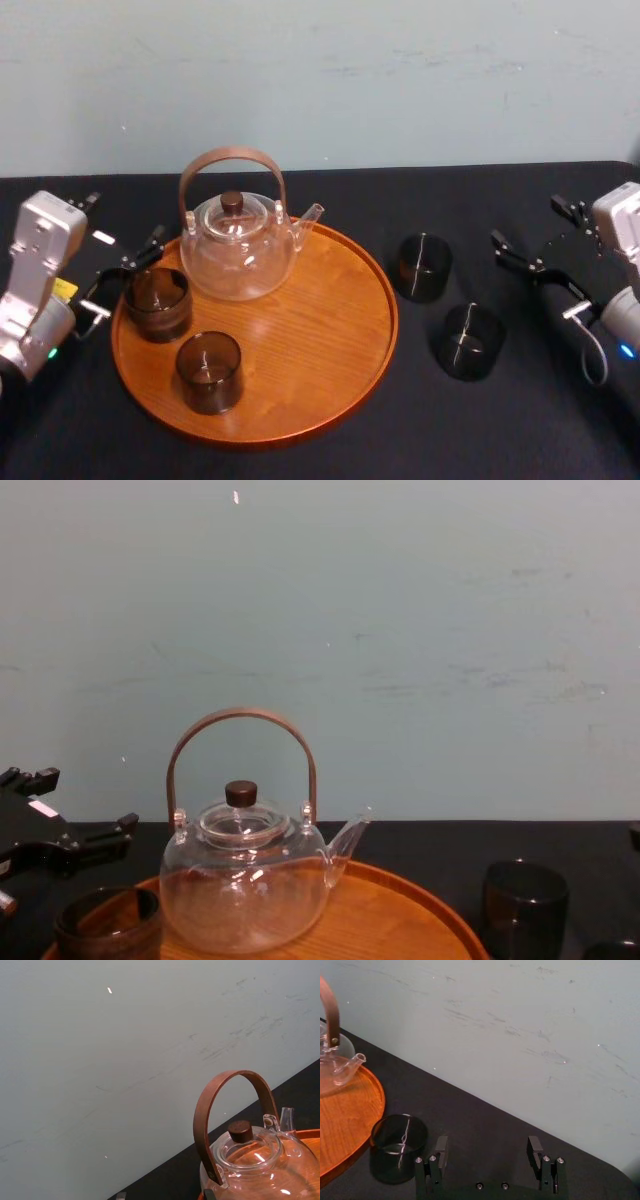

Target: Pick up the glass from the table and place it on the tray.

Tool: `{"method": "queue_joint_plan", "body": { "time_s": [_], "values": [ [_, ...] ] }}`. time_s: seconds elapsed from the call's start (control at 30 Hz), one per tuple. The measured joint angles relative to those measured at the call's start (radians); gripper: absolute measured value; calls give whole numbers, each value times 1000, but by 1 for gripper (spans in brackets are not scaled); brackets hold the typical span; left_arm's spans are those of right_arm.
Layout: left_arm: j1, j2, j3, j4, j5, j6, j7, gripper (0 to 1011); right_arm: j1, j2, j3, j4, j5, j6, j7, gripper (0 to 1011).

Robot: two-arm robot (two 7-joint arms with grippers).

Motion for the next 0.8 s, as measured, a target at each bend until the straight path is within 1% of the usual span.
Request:
{"method": "queue_joint_plan", "body": {
  "time_s": [0.03,0.2,0.37,0.47,0.67,0.8],
  "values": [
    [0,0,0,0,0,0,0,1001,0,0,0,0,0,0,0,1002],
    [0,0,0,0,0,0,0,1001,-61,35,40,-68,32,17,31,1002],
    [0,0,0,0,0,0,0,1001,-107,61,65,-110,54,32,54,1002],
    [0,0,0,0,0,0,0,1001,-156,86,89,-151,70,45,72,1002],
    [0,0,0,0,0,0,0,1001,-226,116,125,-204,96,70,97,1002],
    [0,0,0,0,0,0,0,1001,-260,131,143,-231,103,87,111,1002]
  ]
}}
